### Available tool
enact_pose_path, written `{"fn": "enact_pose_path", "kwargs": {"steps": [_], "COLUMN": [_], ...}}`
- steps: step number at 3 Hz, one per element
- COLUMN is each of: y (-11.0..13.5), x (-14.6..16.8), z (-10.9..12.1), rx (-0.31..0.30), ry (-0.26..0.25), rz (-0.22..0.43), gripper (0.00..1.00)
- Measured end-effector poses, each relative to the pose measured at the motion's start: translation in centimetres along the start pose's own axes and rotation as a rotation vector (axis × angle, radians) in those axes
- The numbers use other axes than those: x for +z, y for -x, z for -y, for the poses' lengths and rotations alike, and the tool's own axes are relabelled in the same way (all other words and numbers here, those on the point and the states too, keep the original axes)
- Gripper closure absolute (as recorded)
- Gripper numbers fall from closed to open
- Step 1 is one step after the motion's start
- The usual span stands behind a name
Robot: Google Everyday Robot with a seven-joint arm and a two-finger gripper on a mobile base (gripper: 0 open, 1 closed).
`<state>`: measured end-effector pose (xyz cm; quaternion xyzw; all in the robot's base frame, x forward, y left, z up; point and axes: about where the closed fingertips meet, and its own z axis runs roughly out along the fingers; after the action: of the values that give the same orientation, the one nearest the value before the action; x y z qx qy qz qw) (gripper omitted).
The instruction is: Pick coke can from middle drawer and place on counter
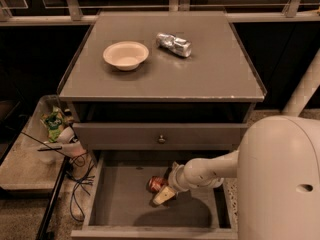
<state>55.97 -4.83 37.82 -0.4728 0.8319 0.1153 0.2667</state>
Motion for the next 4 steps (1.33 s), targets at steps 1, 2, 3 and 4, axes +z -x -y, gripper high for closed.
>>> {"fn": "enact_pose_path", "kwargs": {"steps": [1,2,3,4], "y": [0.02,0.02,0.03,0.15], "x": [0.00,0.00,0.00,0.00], "z": [0.04,0.04,0.04,-0.05], "rx": [0.000,0.000,0.000,-0.004], "ry": [-0.001,-0.001,-0.001,0.001], "rz": [0.000,0.000,0.000,0.001], "gripper": [0.18,0.41,0.65,0.88]}}
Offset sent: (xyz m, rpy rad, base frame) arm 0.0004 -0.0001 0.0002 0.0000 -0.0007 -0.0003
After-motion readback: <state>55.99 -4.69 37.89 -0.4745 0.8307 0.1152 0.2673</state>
